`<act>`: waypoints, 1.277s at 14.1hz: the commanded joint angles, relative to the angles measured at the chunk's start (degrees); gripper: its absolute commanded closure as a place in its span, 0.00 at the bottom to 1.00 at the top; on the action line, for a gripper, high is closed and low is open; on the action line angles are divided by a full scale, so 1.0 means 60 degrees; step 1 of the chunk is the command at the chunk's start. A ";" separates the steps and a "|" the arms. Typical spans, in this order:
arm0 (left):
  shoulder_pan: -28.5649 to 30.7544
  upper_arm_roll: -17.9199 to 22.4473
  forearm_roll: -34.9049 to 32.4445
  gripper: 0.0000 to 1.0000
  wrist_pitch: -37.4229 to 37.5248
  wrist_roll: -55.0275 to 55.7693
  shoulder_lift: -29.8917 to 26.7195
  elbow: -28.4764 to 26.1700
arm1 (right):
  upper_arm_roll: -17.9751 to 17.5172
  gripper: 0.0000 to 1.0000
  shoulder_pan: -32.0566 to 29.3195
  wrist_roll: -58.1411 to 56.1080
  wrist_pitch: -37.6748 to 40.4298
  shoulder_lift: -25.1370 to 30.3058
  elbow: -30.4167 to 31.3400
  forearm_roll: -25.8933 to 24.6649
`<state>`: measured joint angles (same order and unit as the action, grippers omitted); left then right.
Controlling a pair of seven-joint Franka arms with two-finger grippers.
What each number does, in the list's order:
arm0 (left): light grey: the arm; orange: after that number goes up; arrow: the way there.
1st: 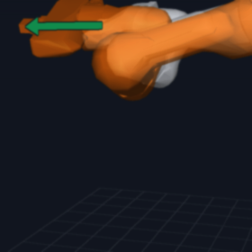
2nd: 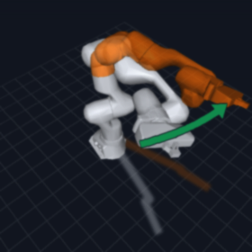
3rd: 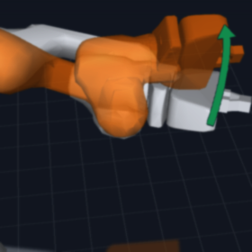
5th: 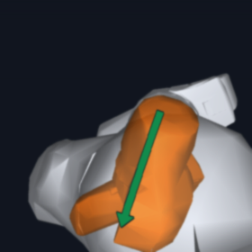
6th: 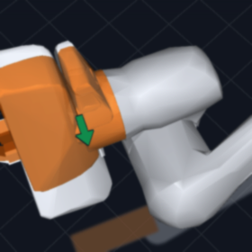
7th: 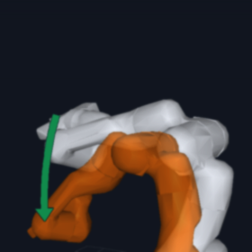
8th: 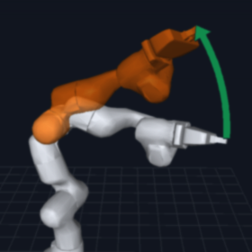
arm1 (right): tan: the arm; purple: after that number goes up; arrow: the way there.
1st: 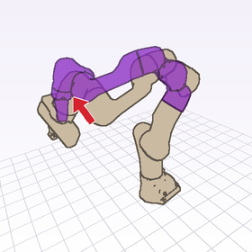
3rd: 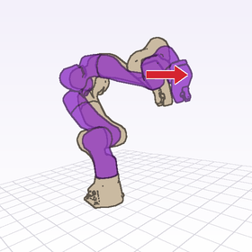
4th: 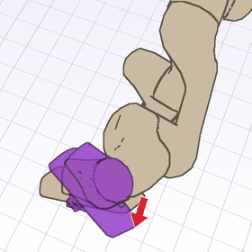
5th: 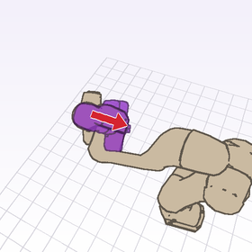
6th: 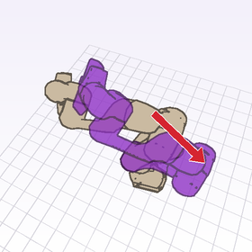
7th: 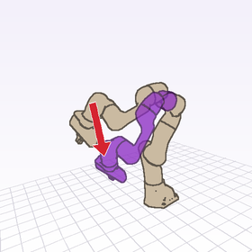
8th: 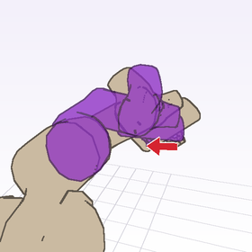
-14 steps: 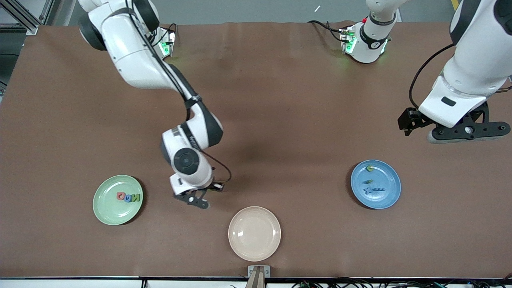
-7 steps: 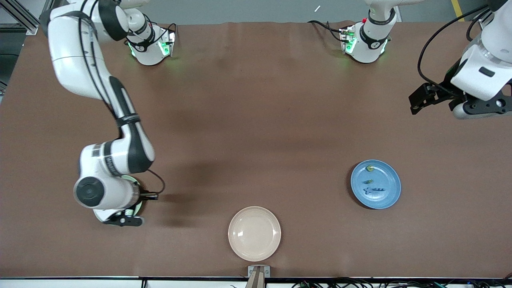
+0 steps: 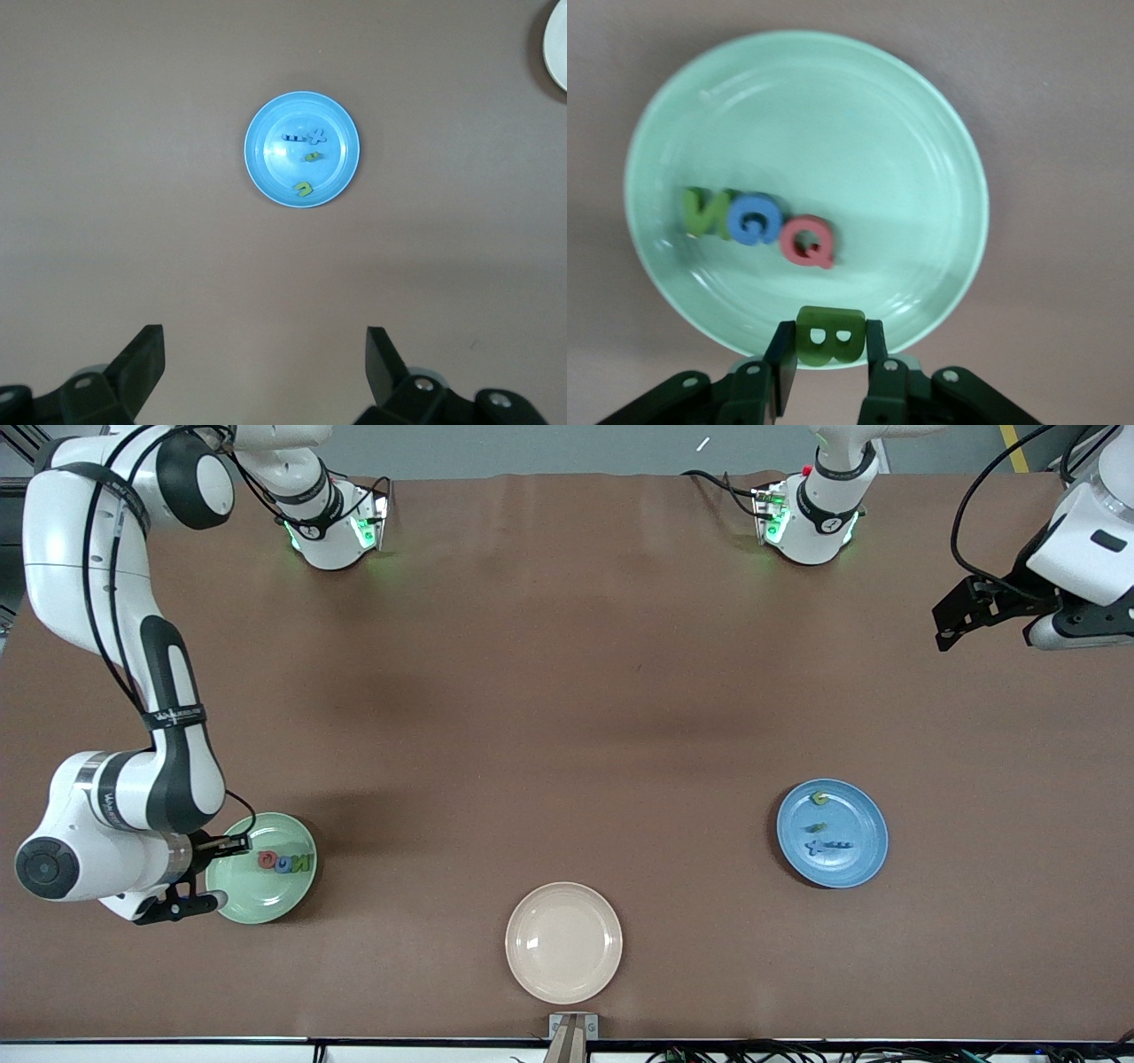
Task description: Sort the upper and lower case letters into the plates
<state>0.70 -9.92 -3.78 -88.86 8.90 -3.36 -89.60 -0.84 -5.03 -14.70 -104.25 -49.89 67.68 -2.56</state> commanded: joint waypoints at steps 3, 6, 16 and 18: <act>-0.0015 0.0130 0.0162 0.00 -0.0235 -0.0589 -0.0202 -0.0359 | -0.0138 0.00 -0.0099 -0.0202 -0.0759 0.0141 0.0233 -0.0145; -0.0059 0.0057 0.0162 0.00 -0.0249 -0.0546 -0.0202 -0.0344 | -0.0182 0.00 0.0019 -0.0187 -0.0746 0.0360 -0.0015 -0.0219; -0.0117 0.0013 0.0118 0.00 -0.0557 -0.0473 0.0032 -0.0168 | -0.0270 0.00 0.0253 0.1028 0.0583 0.3712 0.0321 0.0118; -0.0146 -0.0002 0.0059 0.00 -0.0717 -0.0472 0.0179 -0.0168 | -0.0270 0.00 0.0297 0.1217 0.1418 0.4430 0.0379 0.0206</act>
<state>0.09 -9.91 -3.74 -92.04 6.55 -2.86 -90.68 -2.26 -3.32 -9.30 -98.48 -29.25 65.67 -2.29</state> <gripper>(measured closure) 0.000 0.000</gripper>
